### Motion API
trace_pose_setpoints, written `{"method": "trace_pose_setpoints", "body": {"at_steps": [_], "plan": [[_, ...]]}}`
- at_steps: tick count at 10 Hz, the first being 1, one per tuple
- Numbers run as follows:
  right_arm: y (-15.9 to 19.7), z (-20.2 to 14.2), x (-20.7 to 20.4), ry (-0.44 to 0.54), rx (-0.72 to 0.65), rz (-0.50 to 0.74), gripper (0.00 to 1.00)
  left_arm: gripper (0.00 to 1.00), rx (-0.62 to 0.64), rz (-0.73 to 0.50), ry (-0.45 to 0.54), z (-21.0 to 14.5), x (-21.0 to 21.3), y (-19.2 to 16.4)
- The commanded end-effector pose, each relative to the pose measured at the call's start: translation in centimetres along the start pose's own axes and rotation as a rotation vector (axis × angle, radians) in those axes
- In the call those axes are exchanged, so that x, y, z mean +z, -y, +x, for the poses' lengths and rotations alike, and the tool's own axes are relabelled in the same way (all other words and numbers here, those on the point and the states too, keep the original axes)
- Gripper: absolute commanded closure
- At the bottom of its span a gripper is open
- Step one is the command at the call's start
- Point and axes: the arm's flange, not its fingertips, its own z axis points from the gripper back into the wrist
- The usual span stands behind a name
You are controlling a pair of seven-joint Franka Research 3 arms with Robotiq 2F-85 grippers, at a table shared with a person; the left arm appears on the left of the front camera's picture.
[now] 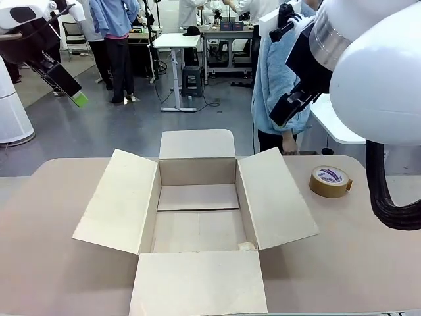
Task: Wrap the clocks to prevent damage.
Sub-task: Open the side flaps of the Package Box.
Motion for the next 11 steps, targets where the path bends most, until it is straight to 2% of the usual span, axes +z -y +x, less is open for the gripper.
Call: {"method": "trace_pose_setpoints", "body": {"at_steps": [1, 2, 3, 4, 5, 6, 7, 8, 11], "plan": [[2.6, 0.6, -1.0, 0.080, 0.047, 0.118, 0.00, 0.00, -0.022, -0.043, 0.044, 0.2, -1.3, -1.1], [4.8, 0.8, -2.4, 0.122, 0.113, 0.259, 0.00, 0.00, -0.075, -0.042, 0.083, 0.0, -2.6, -2.4], [7.2, 1.0, -3.6, 0.186, 0.092, 0.364, 0.00, 0.00, -0.104, -0.207, 0.152, -0.2, -3.6, -3.7], [9.1, 0.8, -4.8, 0.237, 0.068, 0.463, 0.00, 0.00, -0.136, -0.313, 0.262, -0.9, -4.1, -5.1], [10.2, 0.2, -5.6, 0.263, 0.063, 0.540, 0.00, 0.00, -0.119, -0.419, 0.424, -1.7, -4.0, -6.4], [11.2, -0.4, -5.9, 0.297, 0.052, 0.594, 0.00, 0.00, -0.142, -0.494, 0.545, -2.3, -3.9, -7.2], [12.2, -1.1, -6.0, 0.328, 0.033, 0.625, 0.00, 0.00, -0.155, -0.554, 0.584, -2.8, -3.9, -7.9], [13.1, -2.1, -6.0, 0.353, 0.019, 0.662, 0.00, 0.00, -0.144, -0.561, 0.575, -3.5, -4.2, -8.3], [14.9, -4.6, -5.8, 0.411, -0.028, 0.655, 0.00, 0.00, -0.119, -0.566, 0.540, -4.7, -4.2, -9.3]]}}
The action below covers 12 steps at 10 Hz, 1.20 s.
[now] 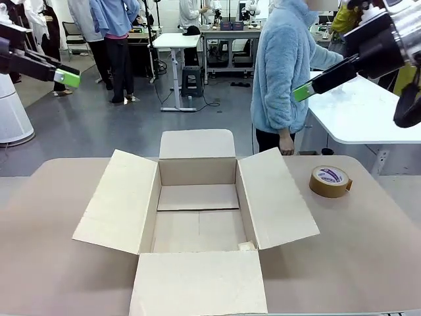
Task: Wrap the clocks to prevent damage.
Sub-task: Open the side flaps of the Package Box.
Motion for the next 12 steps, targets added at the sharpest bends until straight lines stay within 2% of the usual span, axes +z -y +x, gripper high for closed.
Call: {"method": "trace_pose_setpoints", "body": {"at_steps": [1, 5, 6, 12], "plan": [[0.7, -1.8, 0.0, 0.032, -0.007, -0.023, 0.00, 0.00, -0.011, 0.022, -0.049, 0.4, 0.3, -0.3], [1.0, -3.1, -0.2, 0.082, 0.056, -0.023, 0.00, 0.00, -0.021, 0.055, -0.072, 1.1, -0.4, 0.9], [1.4, -2.3, 0.7, 0.037, -0.002, -0.025, 0.00, 0.00, -0.006, 0.036, -0.082, 0.4, -0.2, 0.2], [1.4, -2.3, 0.7, 0.037, -0.002, -0.025, 0.00, 0.00, 0.000, 0.046, -0.097, 0.3, -0.1, 0.2]]}}
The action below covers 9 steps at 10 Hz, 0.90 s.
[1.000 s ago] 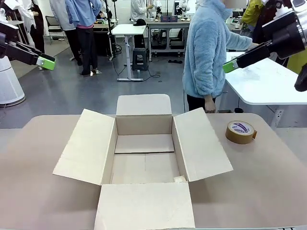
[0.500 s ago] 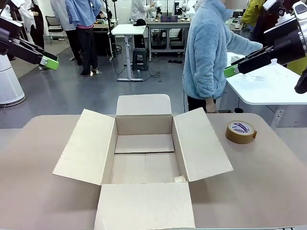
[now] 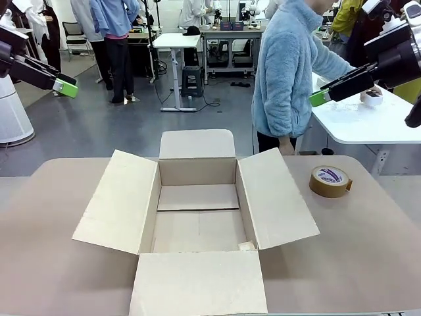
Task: Wrap the clocks to prevent damage.
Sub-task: Open the side flaps of the Package Box.
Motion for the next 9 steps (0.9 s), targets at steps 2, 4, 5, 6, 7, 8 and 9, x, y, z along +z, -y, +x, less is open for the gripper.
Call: {"method": "trace_pose_setpoints", "body": {"at_steps": [2, 4, 5, 6, 7, 8, 9], "plan": [[-0.6, -0.2, 0.4, 0.015, 0.019, -0.001, 0.60, 0.60, 0.015, 0.012, 0.042, 0.1, 1.7, 0.3], [-1.2, -0.3, 0.4, 0.004, 0.038, 0.004, 0.66, 0.65, 0.015, 0.010, 0.030, 0.2, 1.6, 0.2], [-1.1, -0.3, 0.5, 0.001, 0.033, -0.003, 1.00, 1.00, 0.020, 0.008, 0.026, 0.0, 1.6, 0.1], [-0.8, -0.3, 0.5, 0.000, 0.022, -0.010, 1.00, 1.00, 0.024, 0.006, 0.024, -0.1, 1.8, -0.1], [-0.6, -0.4, 0.5, -0.002, 0.014, -0.014, 1.00, 0.96, 0.024, 0.007, 0.020, -0.1, 1.8, -0.1], [-0.5, -0.5, 0.5, -0.004, 0.013, -0.014, 1.00, 1.00, 0.028, 0.011, 0.018, -0.1, 1.9, -0.1], [-0.5, -0.5, 0.6, -0.003, 0.014, -0.018, 1.00, 1.00, 0.033, 0.005, 0.021, 0.0, 1.9, -0.2]]}}
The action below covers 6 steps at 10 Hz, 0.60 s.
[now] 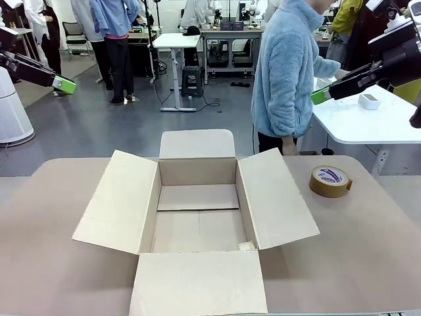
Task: Wrap the clocks to prevent damage.
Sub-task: Open the side flaps of the Package Box.
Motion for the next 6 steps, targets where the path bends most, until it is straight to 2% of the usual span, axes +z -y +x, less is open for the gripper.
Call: {"method": "trace_pose_setpoints", "body": {"at_steps": [1, 5, 6], "plan": [[0.1, -0.3, -0.1, 0.001, 0.006, 0.000, 1.00, 1.00, 0.021, -0.011, 0.006, 0.3, 0.2, -0.2], [-0.3, -0.3, -0.2, -0.026, 0.016, -0.005, 1.00, 1.00, 0.031, 0.003, -0.007, 0.5, 0.4, -0.1], [-1.1, -0.1, -1.0, -0.078, -0.025, -0.084, 1.00, 1.00, 0.130, 0.044, -0.079, 0.9, -0.2, 0.0]]}}
